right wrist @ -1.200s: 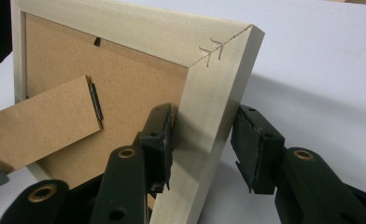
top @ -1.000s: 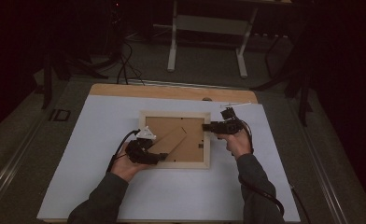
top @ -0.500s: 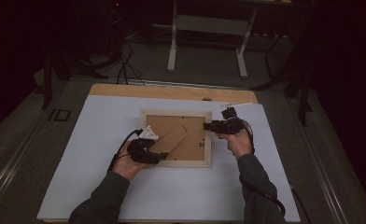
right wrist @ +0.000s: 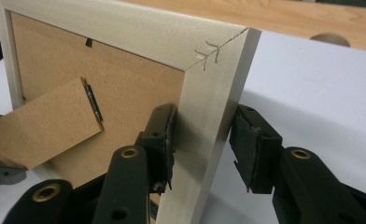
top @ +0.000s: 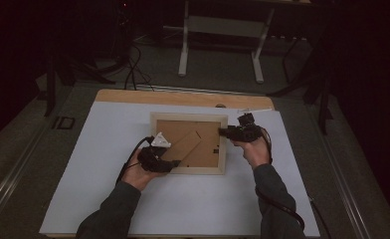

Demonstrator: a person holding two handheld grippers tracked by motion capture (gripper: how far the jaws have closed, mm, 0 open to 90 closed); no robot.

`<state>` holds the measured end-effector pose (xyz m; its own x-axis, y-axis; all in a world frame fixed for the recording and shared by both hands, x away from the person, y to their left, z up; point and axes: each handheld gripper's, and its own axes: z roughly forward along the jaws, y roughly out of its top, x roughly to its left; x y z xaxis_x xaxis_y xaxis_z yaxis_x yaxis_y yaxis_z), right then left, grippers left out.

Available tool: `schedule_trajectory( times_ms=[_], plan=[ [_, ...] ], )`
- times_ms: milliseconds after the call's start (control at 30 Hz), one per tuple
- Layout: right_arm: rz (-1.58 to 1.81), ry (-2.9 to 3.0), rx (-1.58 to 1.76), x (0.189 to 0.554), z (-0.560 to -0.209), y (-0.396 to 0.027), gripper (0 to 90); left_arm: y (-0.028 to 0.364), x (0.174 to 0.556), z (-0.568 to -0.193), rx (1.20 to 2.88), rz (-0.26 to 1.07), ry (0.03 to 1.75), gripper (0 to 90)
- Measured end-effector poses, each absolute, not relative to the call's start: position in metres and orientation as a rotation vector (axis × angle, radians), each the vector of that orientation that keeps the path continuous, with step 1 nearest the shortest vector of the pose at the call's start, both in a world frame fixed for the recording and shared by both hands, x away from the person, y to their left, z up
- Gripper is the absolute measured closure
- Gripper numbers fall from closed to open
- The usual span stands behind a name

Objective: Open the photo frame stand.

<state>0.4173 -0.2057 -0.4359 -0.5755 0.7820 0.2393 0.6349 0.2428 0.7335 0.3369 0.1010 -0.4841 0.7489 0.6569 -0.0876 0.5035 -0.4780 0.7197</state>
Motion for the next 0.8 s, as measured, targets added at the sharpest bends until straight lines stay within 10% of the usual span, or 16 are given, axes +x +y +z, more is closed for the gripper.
schedule_trajectory(
  times_ms=[800],
  plan=[
    [1.294, 2.256, 1.302, 0.409, -0.419, -0.217, 61.9, 0.087, 0.345, -0.480, 2.193, 0.353, 0.856, 57.0]
  ],
)
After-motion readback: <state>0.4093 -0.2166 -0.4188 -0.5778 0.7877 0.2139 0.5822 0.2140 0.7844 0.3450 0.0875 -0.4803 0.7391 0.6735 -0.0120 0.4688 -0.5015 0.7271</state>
